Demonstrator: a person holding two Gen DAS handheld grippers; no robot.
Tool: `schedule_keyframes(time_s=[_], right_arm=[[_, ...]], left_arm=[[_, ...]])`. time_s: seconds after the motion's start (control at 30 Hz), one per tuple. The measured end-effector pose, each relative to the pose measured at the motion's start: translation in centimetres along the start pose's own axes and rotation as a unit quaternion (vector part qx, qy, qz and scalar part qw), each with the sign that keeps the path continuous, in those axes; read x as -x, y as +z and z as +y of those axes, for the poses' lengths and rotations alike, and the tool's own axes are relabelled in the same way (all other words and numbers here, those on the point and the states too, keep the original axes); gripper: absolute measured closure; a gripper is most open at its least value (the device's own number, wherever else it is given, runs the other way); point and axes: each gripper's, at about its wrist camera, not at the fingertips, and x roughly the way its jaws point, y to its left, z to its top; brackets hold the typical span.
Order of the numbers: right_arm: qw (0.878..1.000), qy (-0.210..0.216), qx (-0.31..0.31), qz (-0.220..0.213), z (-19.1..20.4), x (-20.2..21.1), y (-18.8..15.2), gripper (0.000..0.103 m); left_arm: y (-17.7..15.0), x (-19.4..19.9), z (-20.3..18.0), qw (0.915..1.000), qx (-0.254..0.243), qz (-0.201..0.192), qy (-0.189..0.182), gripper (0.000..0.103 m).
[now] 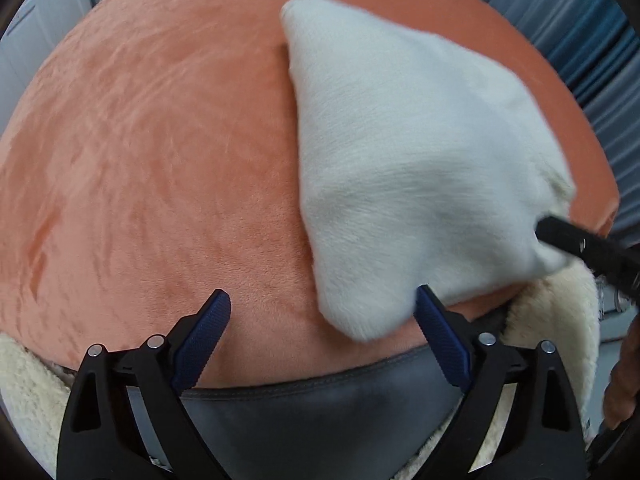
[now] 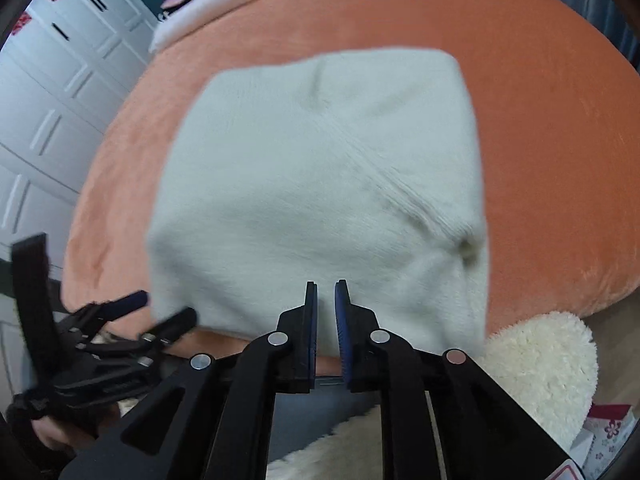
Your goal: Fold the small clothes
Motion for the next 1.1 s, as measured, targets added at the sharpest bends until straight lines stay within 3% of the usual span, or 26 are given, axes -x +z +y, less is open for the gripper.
schedule_keyframes(time_s=[0.07, 0.17, 0.27, 0.3, 0.43, 0.5, 0.57, 0.67, 0.73, 0.8, 0.9, 0.93, 0.97, 1.0, 1.03, 1.1], right_arm=[[0.999, 0.032, 0.027, -0.018, 2.8, 1.3, 1.2, 0.090], [0.997, 0.058, 0.059, -0.013, 6.7, 0.1, 2.5, 0.091], [0.993, 0.010, 0.096, 0.075, 9.2, -7.3, 2.1, 0.094], [0.991, 0.000, 0.109, 0.080, 9.6, -8.1, 1.0, 0.095], [0.994, 0.024, 0.088, 0.066, 9.6, -4.5, 1.7, 0.095], [0.995, 0.051, 0.077, 0.032, 9.3, -2.2, 2.5, 0.095], [0.995, 0.051, 0.089, 0.012, 10.3, -1.1, 3.4, 0.095], [0.990, 0.024, 0.116, 0.076, 11.7, -6.2, 3.3, 0.100], [0.988, 0.029, 0.137, 0.066, 12.5, -7.9, 3.1, 0.103], [0.990, 0.048, 0.116, 0.065, 12.1, -6.2, 4.0, 0.102], [0.995, 0.072, 0.067, 0.004, 9.2, -1.4, 4.0, 0.093], [0.997, 0.058, 0.054, -0.022, 7.7, 0.3, 3.6, 0.084], [0.997, 0.038, 0.036, -0.047, 6.2, 1.8, 3.0, 0.065], [0.997, 0.013, 0.012, -0.072, 4.2, 3.2, 2.3, 0.053], [0.996, -0.010, -0.011, -0.090, 2.4, 4.2, 1.6, 0.035], [0.993, -0.044, -0.051, -0.099, -0.9, 4.6, 0.5, 0.029]], left_arm=[[-0.3, 2.2, 0.1, 0.9996, -0.006, -0.027, -0.001, 0.014], [-0.2, 4.4, 1.4, 0.9979, 0.011, -0.057, 0.028, 0.014], [0.0, 5.3, 3.4, 0.9961, 0.043, -0.063, 0.044, 0.014], [-0.1, 5.4, 4.1, 0.9954, 0.055, -0.063, 0.048, 0.014], [0.0, 5.5, 5.4, 0.9936, 0.074, -0.067, 0.053, 0.014], [0.1, 5.3, 5.6, 0.9936, 0.074, -0.067, 0.052, 0.014], [0.2, 5.4, 5.6, 0.9937, 0.073, -0.068, 0.053, 0.014], [0.6, 5.7, 5.1, 0.9935, 0.068, -0.075, 0.052, 0.014], [1.0, 6.0, 4.8, 0.9930, 0.064, -0.082, 0.057, 0.014], [1.4, 6.0, 4.5, 0.9929, 0.062, -0.083, 0.059, 0.014], [2.4, 5.8, 4.1, 0.9935, 0.061, -0.085, 0.045, 0.014], [2.9, 5.5, 3.8, 0.9942, 0.060, -0.082, 0.033, 0.014], [3.3, 5.2, 3.3, 0.9949, 0.060, -0.079, 0.022, 0.013], [3.8, 4.8, 2.9, 0.9954, 0.059, -0.075, 0.011, 0.013], [4.4, 4.3, 2.2, 0.9959, 0.057, -0.070, 0.001, 0.013], [5.5, 3.2, 1.0, 0.9966, 0.053, -0.062, -0.014, 0.011]])
